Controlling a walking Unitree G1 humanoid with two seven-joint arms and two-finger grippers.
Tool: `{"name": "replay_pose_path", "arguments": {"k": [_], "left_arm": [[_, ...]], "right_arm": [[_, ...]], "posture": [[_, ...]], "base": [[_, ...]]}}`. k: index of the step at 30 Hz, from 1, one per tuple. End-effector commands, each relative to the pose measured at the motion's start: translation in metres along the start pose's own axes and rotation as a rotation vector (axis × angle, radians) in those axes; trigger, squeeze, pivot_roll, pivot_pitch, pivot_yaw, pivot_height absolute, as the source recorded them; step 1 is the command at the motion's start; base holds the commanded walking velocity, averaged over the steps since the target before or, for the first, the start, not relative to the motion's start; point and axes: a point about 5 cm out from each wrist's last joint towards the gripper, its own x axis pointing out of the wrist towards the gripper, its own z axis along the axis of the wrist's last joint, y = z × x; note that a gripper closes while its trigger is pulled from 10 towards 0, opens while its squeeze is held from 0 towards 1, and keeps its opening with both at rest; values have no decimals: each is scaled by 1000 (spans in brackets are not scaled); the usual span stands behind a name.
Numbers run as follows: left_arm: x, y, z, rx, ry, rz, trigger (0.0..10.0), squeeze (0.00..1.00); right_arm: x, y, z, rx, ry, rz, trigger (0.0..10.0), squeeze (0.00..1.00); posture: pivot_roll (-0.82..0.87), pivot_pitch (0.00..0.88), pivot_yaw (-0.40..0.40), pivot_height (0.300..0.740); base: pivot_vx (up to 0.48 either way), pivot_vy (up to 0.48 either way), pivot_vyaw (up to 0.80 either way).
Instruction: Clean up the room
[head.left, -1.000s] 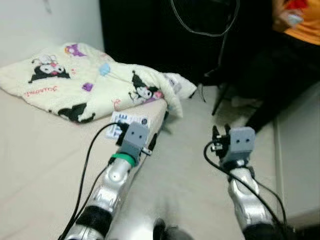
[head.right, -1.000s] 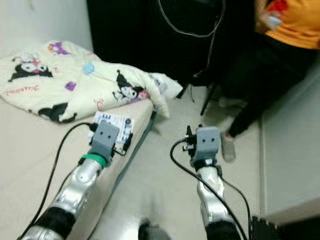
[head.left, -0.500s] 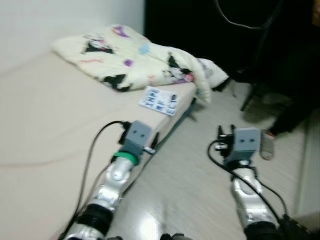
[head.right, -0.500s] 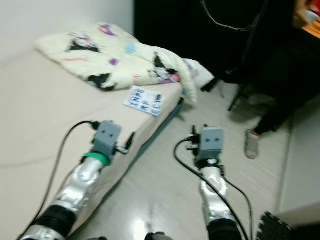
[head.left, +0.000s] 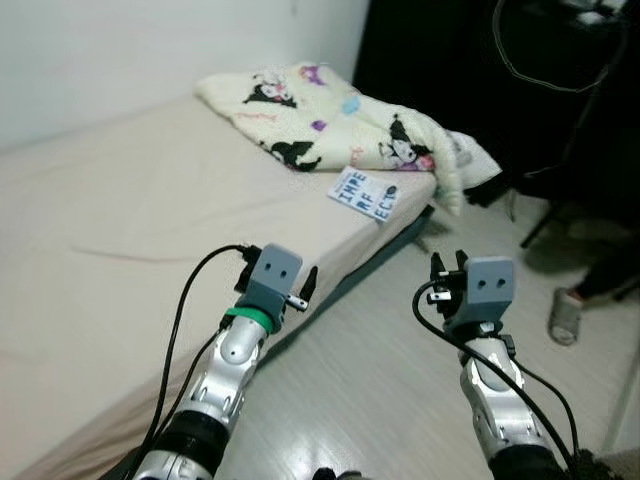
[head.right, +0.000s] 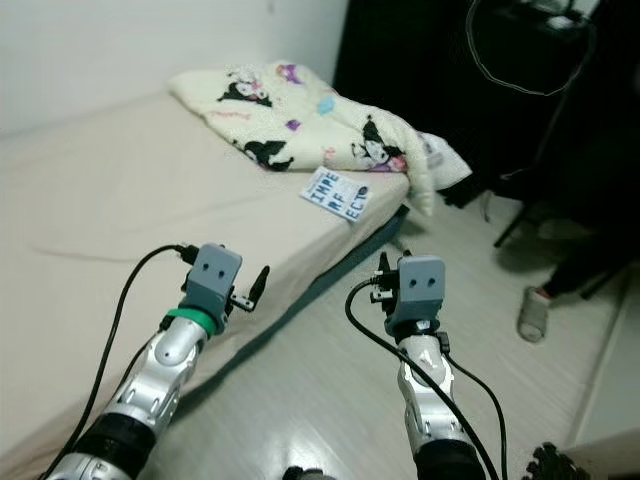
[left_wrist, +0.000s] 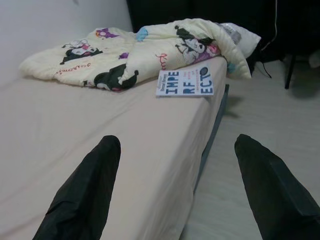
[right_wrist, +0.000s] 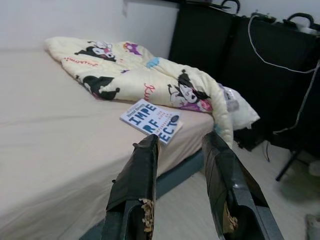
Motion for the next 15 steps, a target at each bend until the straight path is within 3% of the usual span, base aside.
{"name": "replay_pose_path", "arguments": {"k": [1,14,15], "left_arm": [[-1,-3,-1,-10,9,-13,10000,0],[-2,-5,-9,-5,57,-30,10000,0],[-2,-4,-11,-8,67,-28,10000,0]], "right_arm": [[-1,-2,-3,-1,15,-9,10000,0],[-4,-1,-12,20,68,-9,10000,0],[-4,-3,-13,43,74,-26,10000,0]], "posture": [[-27,108,-25,720],[-27,103,-24,720],[-27,103,-24,720]], "base": [[0,0,0],[0,0,0],[0,0,-800]]}}
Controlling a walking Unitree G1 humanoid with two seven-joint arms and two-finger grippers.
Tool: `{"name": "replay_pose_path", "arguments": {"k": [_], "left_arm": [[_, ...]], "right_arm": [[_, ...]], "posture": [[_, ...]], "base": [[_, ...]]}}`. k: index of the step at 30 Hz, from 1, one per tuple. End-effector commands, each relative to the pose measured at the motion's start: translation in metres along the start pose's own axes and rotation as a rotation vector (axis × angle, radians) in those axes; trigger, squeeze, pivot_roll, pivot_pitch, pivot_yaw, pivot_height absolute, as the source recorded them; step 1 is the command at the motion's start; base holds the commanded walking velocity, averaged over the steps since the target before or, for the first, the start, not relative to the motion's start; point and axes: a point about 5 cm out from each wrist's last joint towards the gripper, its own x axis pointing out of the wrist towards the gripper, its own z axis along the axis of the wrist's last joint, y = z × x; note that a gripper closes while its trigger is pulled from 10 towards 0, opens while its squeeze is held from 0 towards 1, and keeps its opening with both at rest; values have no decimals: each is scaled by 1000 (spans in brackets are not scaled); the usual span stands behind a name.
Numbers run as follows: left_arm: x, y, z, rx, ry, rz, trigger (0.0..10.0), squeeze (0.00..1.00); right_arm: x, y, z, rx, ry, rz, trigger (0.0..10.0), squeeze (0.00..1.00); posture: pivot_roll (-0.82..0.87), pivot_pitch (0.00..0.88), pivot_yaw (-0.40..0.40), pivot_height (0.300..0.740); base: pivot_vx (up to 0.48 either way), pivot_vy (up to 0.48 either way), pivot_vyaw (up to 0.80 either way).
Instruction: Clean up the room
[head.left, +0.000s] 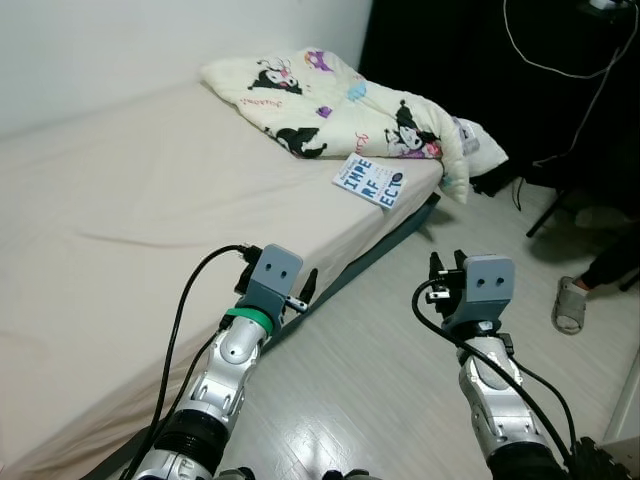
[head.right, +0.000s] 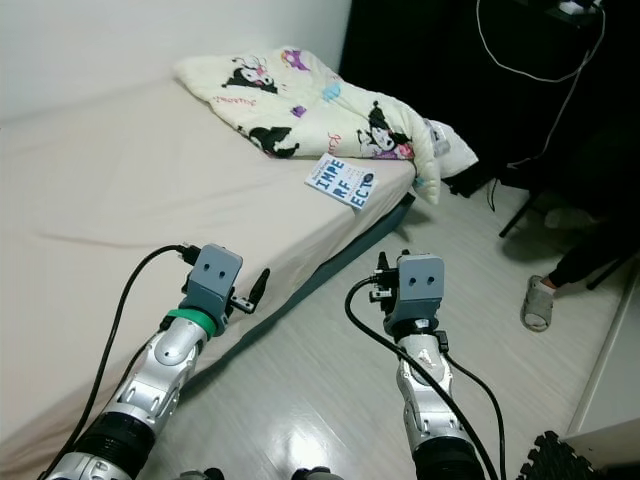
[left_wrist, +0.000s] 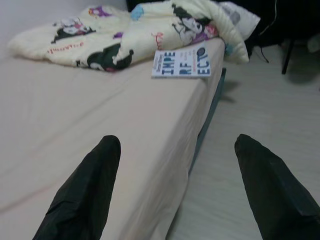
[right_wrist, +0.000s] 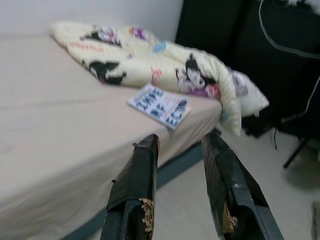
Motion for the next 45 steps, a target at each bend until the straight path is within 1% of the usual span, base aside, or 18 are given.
{"name": "replay_pose_path", "arguments": {"k": [1,10,14,16,17,18,20,21,22,23,24,25,27,30,31,34,38,45], "left_arm": [[-2,-3,-7,-20,42,-9,10000,0],[-2,-1,-14,-78,101,-2,10000,0],[-3,-2,-17,-71,118,-11,10000,0],[-10,1,-35,-81,222,-20,10000,0],[-16,5,-50,-51,294,-12,10000,0],[-16,5,-50,-51,294,-12,10000,0],[-28,14,-72,0,388,18,10000,0],[-28,14,-72,0,388,18,10000,0],[-35,19,-81,31,411,34,10000,0],[-35,19,-81,31,411,34,10000,0],[-43,22,-90,65,436,37,10000,0],[-43,22,-90,65,436,37,10000,0],[-58,24,-107,110,484,19,10000,0],[-76,24,-125,90,555,12,10000,0],[-76,24,-125,90,555,12,10000,0],[-91,28,-137,32,619,48,10000,0],[-95,26,-142,33,645,33,10000,0],[-91,19,-138,37,595,-1,10000,0]], "right_arm": [[-5,-6,-9,20,43,-29,10000,0],[-4,-7,-8,-3,38,-28,10000,0],[-5,-8,-9,-5,46,-28,10000,0],[-10,-12,-20,-16,95,-34,10000,0],[-16,-17,-31,-34,145,-43,10000,0],[-16,-17,-31,-34,145,-43,10000,0],[-27,-24,-48,-55,227,-55,10000,0],[-27,-24,-48,-55,227,-55,10000,0],[-34,-28,-58,-31,280,-68,10000,0],[-34,-28,-58,-31,280,-68,10000,0],[-42,-31,-68,20,347,-85,10000,0],[-42,-31,-68,20,347,-85,10000,0],[-62,-34,-90,84,474,-131,10000,0],[-86,-27,-108,63,565,-117,10000,0],[-86,-27,-108,63,565,-117,10000,0],[-102,-13,-118,63,618,-78,10000,0],[-102,-9,-119,67,619,-70,10000,0],[-97,-8,-118,59,610,-40,10000,0]], "posture": [[-26,100,-21,720],[-26,100,-21,720],[-28,105,-22,720],[-32,97,-23,720],[-35,89,-26,720],[-35,89,-26,720],[-31,72,-30,720],[-31,72,-30,720],[-34,68,-30,720],[-34,68,-30,720],[-34,61,-30,720],[-34,61,-30,720],[-33,33,-26,720],[-26,18,-28,720],[-26,18,-28,720],[-21,8,-36,720],[-20,12,-31,720],[-22,25,-27,720]], "base": [[0,0,-800],[0,0,-800],[0,0,-800],[0,0,-800],[0,0,-800],[0,0,-800],[0,0,-800],[0,0,-800],[0,0,-800],[0,0,-800],[0,0,-800],[0,0,-800],[0,0,-800],[0,0,-800],[0,0,-800],[0,0,-800],[0,0,-800],[0,0,-800]]}}
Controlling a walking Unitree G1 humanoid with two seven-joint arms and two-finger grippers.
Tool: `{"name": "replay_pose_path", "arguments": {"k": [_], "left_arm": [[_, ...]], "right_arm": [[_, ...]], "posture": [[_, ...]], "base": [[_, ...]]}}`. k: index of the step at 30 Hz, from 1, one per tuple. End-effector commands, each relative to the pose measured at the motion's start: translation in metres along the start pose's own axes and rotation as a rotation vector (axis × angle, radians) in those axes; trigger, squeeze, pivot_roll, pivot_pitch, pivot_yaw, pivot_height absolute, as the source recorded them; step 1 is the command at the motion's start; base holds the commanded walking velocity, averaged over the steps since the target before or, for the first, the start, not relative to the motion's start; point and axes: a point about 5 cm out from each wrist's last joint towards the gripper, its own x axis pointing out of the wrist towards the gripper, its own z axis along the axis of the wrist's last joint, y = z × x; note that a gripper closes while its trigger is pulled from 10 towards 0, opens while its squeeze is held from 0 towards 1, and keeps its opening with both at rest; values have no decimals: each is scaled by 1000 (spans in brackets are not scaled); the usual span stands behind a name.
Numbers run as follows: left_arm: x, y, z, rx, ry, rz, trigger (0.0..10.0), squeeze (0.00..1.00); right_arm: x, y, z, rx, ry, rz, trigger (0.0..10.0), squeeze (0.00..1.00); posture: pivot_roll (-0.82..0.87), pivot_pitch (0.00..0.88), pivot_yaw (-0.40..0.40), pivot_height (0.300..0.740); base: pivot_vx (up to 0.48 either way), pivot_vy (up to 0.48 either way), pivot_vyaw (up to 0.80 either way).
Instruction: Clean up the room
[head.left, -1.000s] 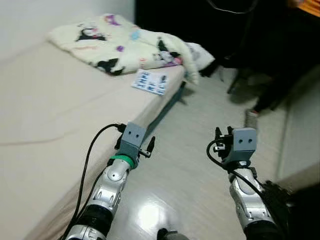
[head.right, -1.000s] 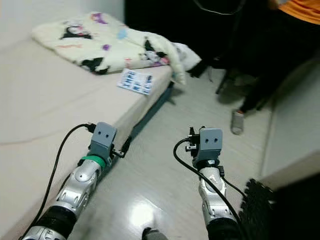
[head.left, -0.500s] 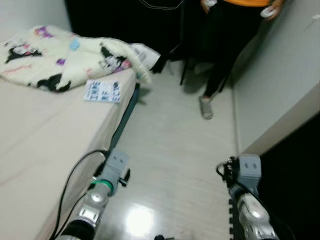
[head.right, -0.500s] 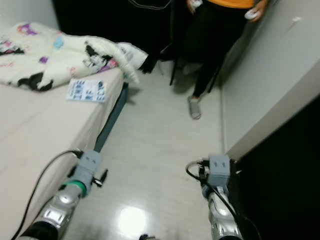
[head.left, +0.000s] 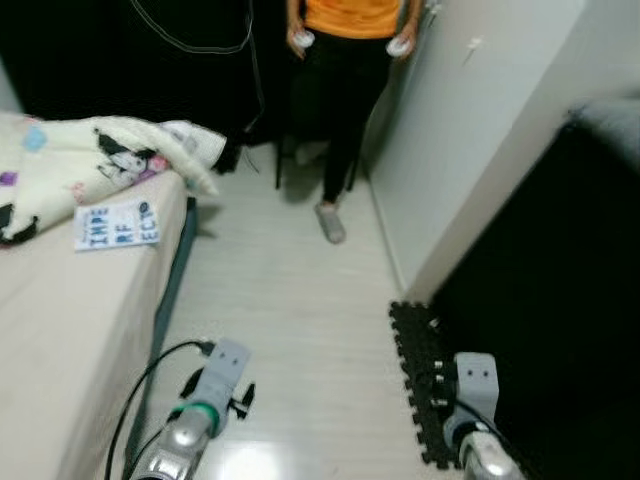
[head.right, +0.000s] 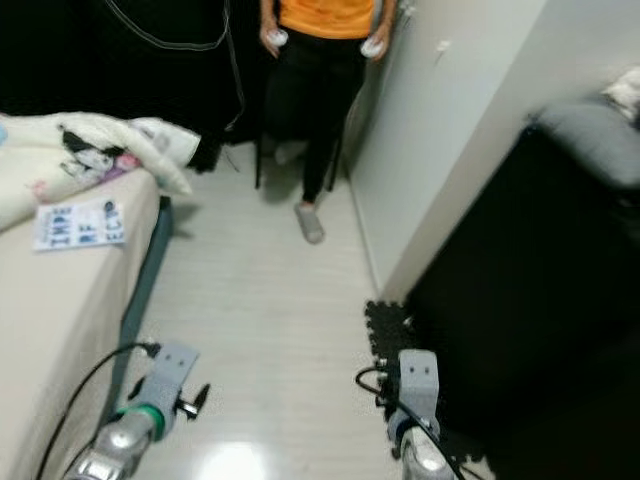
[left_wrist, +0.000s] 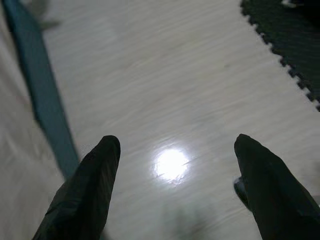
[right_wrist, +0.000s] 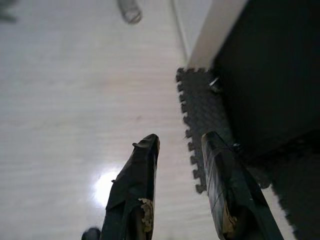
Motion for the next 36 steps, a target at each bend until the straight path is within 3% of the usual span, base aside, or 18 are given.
{"name": "replay_pose_path", "arguments": {"k": [1,8,15,17,18,21,31,33,36], "left_arm": [[-1,-2,-5,4,12,-10,10000,0],[0,0,1,-7,-31,-1,10000,0],[6,4,22,-39,-106,22,10000,0],[7,3,28,-40,-127,24,10000,0],[9,1,38,-29,-166,26,10000,0],[10,1,44,-23,-189,31,10000,0],[13,-2,64,-36,-268,11,10000,0],[13,-12,74,14,-323,-50,10000,0],[13,-10,74,14,-330,-42,10000,0]], "right_arm": [[-4,-1,-10,-8,40,3,10000,0],[-5,-2,-9,-10,20,-5,10000,0],[2,-7,8,-29,-55,-22,10000,0],[6,-8,18,-36,-95,-25,10000,0],[13,-11,38,-47,-165,-32,10000,0],[16,-10,48,-59,-203,-30,10000,0],[16,-2,50,-78,-217,6,10000,0],[15,7,45,-75,-193,43,10000,0],[15,14,44,-91,-190,71,10000,0]], "posture": [[-22,25,-27,720],[-28,31,-25,720],[-32,34,-28,720],[-33,34,-27,720],[-40,38,-21,720],[-46,42,-20,720],[-110,42,-64,720],[-105,21,-143,720],[-132,0,-136,720]], "base": [[0,0,-800],[0,0,-800],[0,0,-800],[0,0,-488],[0,0,0],[0,0,0],[0,0,0],[0,0,0],[0,0,0]]}}
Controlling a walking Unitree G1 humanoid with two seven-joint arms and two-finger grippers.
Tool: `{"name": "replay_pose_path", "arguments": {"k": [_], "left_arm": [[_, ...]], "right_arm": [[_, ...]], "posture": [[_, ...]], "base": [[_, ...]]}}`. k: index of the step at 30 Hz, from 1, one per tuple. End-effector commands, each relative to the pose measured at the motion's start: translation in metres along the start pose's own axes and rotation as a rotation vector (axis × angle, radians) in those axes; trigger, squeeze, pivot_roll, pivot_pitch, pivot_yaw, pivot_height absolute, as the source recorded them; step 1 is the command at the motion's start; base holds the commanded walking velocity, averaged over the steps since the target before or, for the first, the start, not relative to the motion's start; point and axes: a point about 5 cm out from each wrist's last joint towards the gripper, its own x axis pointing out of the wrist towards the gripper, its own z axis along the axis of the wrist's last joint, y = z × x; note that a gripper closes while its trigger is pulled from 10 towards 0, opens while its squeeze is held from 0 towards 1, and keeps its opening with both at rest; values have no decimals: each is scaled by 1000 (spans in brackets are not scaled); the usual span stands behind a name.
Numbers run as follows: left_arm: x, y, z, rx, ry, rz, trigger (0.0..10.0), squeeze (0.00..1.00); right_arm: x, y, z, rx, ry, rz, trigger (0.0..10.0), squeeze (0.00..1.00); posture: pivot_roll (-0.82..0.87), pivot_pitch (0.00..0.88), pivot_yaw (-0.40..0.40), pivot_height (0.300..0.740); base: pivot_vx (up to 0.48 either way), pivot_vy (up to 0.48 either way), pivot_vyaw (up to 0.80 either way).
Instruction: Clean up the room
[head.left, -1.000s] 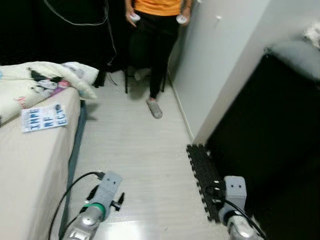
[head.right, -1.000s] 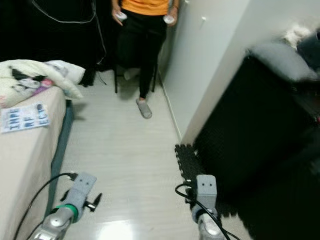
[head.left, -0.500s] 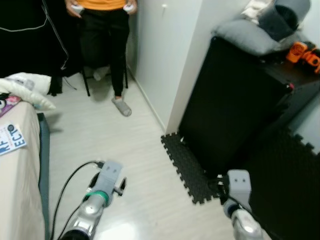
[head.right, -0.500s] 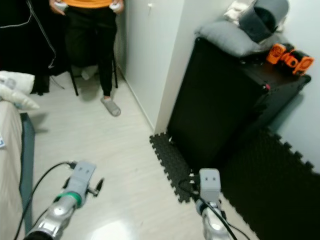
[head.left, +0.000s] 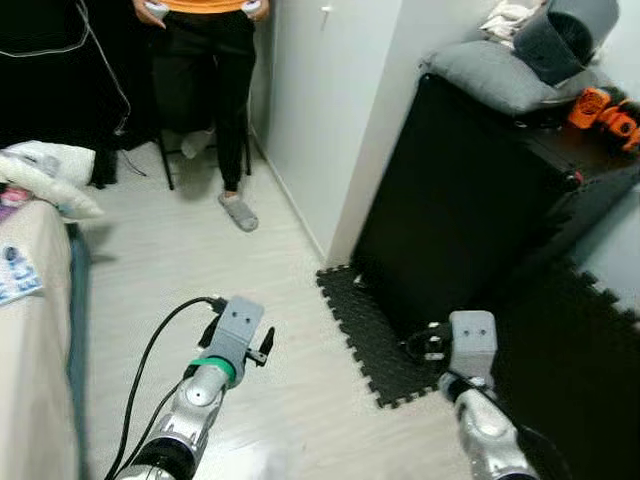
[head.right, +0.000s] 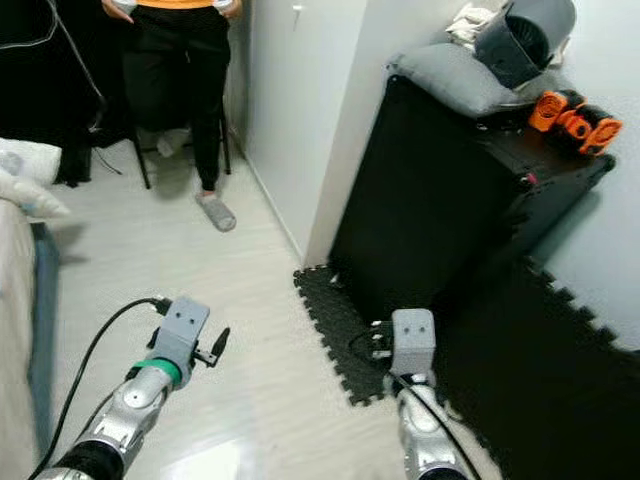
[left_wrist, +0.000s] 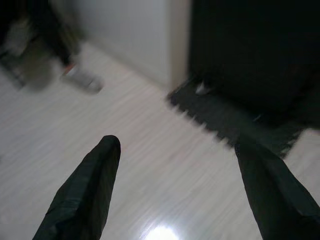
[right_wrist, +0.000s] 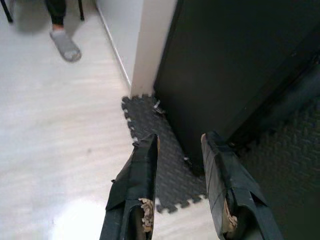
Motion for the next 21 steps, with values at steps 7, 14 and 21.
{"name": "replay_pose_path", "arguments": {"k": [7,14,21], "left_arm": [[-11,9,-22,-44,83,56,10000,0],[-6,9,-11,26,22,41,10000,0],[2,9,-2,37,23,11,10000,0]], "right_arm": [[-8,5,6,23,-69,-46,10000,0],[-16,-11,-4,-17,-47,-67,10000,0],[-10,-19,9,-20,-92,-140,10000,0]], "posture": [[-239,0,-25,720],[-219,0,-24,720],[-275,0,83,720]], "base": [[0,0,0],[0,0,0],[0,0,0]]}}
